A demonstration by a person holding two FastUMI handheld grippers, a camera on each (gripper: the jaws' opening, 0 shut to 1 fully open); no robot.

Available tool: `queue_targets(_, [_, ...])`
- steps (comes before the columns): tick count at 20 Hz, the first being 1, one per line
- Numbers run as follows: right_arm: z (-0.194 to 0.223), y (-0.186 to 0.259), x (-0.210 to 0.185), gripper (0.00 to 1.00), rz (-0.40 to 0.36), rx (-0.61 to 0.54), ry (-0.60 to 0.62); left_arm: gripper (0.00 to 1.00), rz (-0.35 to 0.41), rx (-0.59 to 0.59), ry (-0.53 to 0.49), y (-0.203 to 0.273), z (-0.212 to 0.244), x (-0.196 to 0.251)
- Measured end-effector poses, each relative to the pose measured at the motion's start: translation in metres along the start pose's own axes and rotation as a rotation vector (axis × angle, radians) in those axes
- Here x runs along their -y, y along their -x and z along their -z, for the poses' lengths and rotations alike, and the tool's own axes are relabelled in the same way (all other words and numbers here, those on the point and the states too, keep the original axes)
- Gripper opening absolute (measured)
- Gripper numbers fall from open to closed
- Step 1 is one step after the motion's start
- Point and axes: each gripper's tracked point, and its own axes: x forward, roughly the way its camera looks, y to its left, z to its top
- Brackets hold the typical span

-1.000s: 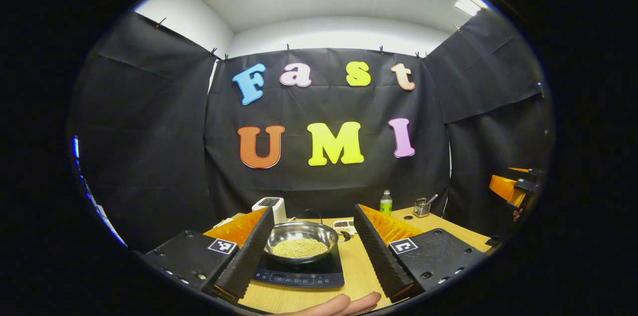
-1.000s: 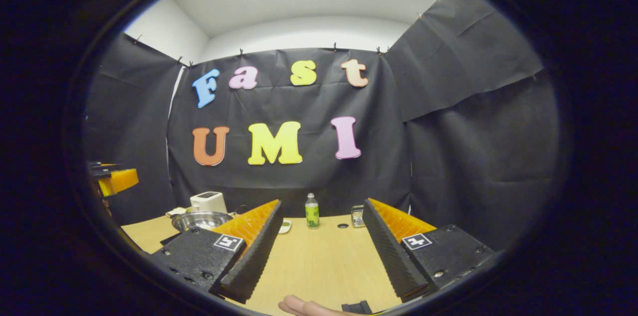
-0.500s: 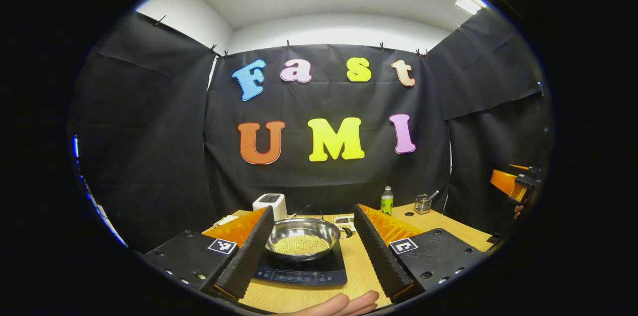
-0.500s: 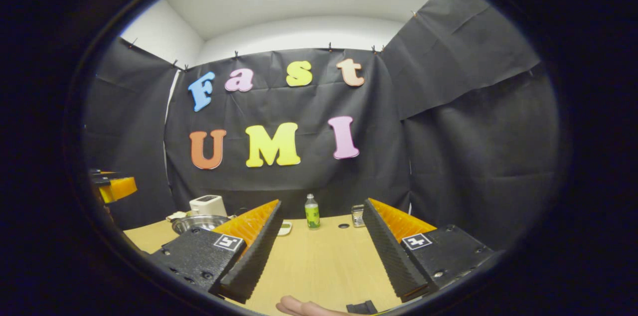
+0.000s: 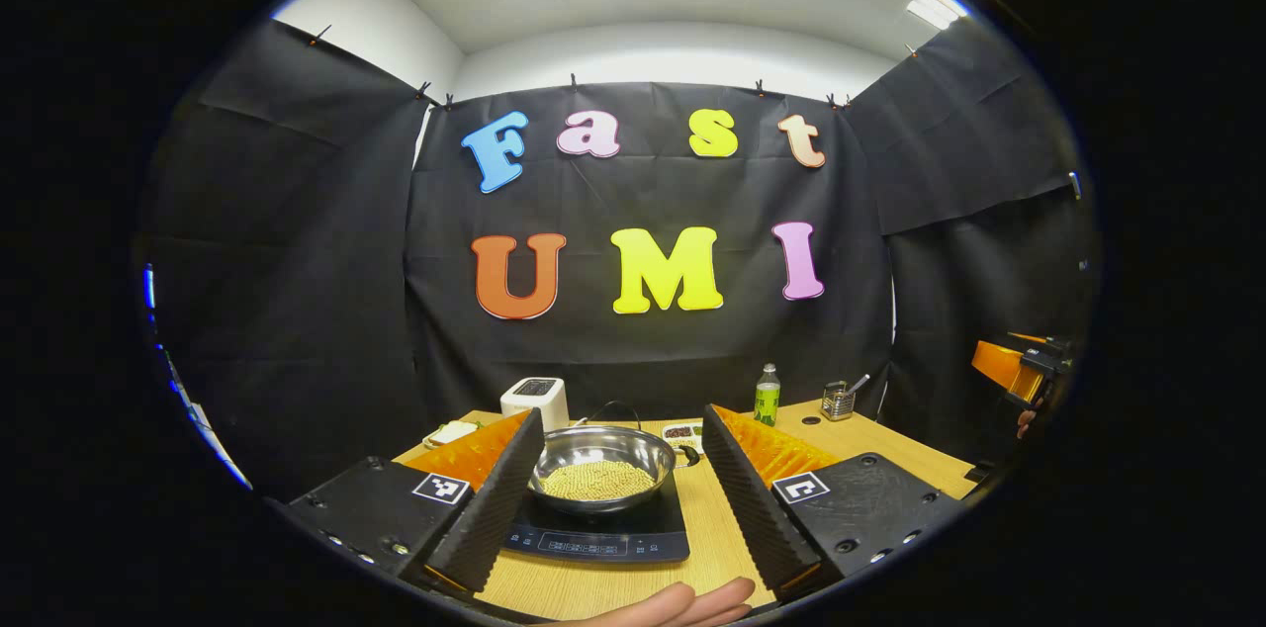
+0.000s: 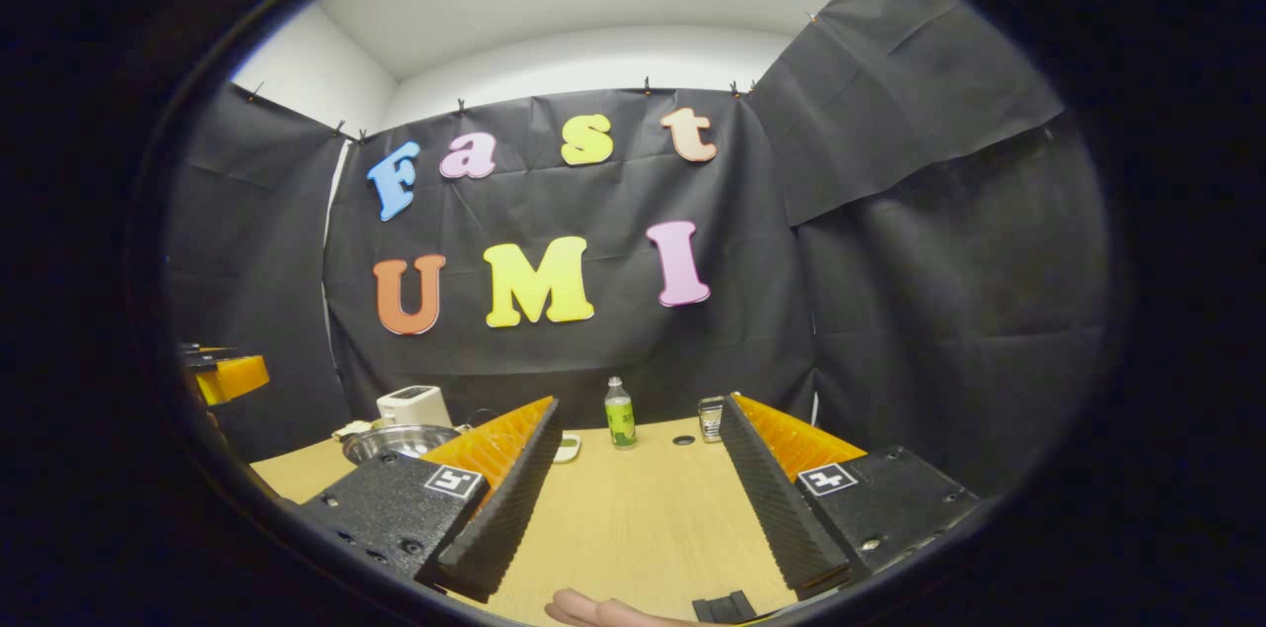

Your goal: First push the handle of the pot to place it horizontally, then grasp the pot with both hands and set it on the induction cooktop.

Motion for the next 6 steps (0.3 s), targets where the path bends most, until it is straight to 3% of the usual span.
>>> queue_targets(3, [-0.0012, 0.0001, 0.0013, 1.0, 0.001, 0.001, 0.006, 0.95, 0.001, 0.001, -0.005, 0.0, -0.0006, 0.001])
queue_targets(6, [-0.0067, 0.0018, 0.0002, 0.96, 0.0, 0.01, 0.035, 0.95, -0.002, 0.001, -0.007, -0.0002, -0.0008, 0.0021])
